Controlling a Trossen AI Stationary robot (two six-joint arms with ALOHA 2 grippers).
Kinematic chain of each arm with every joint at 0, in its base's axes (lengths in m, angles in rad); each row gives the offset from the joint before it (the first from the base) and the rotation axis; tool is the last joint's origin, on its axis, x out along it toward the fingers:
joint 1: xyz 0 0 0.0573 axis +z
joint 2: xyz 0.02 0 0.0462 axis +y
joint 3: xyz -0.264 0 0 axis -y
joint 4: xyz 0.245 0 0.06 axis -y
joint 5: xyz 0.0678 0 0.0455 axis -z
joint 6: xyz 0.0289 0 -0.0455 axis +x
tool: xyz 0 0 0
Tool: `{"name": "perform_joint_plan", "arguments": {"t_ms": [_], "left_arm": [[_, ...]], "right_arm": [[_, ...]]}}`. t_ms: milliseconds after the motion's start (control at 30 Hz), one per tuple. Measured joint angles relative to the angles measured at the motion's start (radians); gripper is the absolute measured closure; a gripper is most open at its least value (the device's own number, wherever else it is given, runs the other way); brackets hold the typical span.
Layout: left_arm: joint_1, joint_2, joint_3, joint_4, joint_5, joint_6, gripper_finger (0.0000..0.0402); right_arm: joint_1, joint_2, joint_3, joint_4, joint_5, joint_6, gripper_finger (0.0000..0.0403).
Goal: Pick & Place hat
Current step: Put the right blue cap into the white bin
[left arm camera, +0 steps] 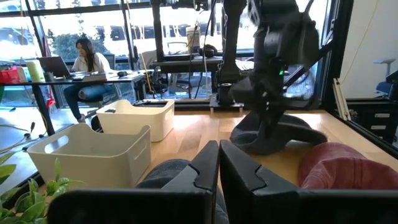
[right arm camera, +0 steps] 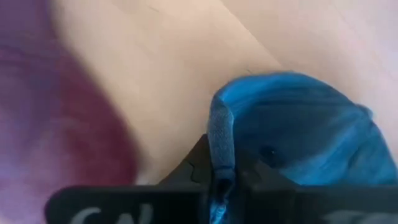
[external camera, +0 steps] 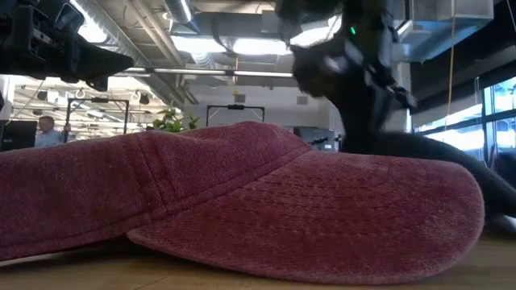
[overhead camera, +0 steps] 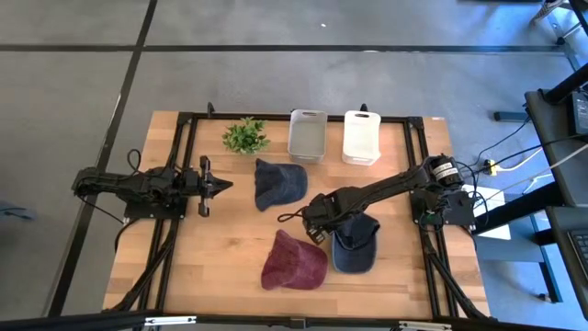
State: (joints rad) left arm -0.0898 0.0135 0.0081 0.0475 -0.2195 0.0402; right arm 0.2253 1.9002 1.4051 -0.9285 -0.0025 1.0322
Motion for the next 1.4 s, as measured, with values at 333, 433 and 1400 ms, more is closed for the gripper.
{"name": "perform_joint_plan", "arguments": {"t_ms": [333,433,1400], "left_arm": [[0.0,0.0,0.0,0.005,0.002,-0.009,0.0392],[0.0,0.0,0.0,0.041,0.006,-0.067,0.039],[0.0,0.077,0.0,0.423,-0.253,-0.514,0.0394]], "right_arm": [[0.0,-0.166,0.301,-0.046,0.186,-0.381,0.0387],[0.0,-0.255,0.353,-0.023,0.243,-0.537,0.0387],[-0.217,-1.028,-0.789,1.278,-0.401,-0.902,0.0388]]}}
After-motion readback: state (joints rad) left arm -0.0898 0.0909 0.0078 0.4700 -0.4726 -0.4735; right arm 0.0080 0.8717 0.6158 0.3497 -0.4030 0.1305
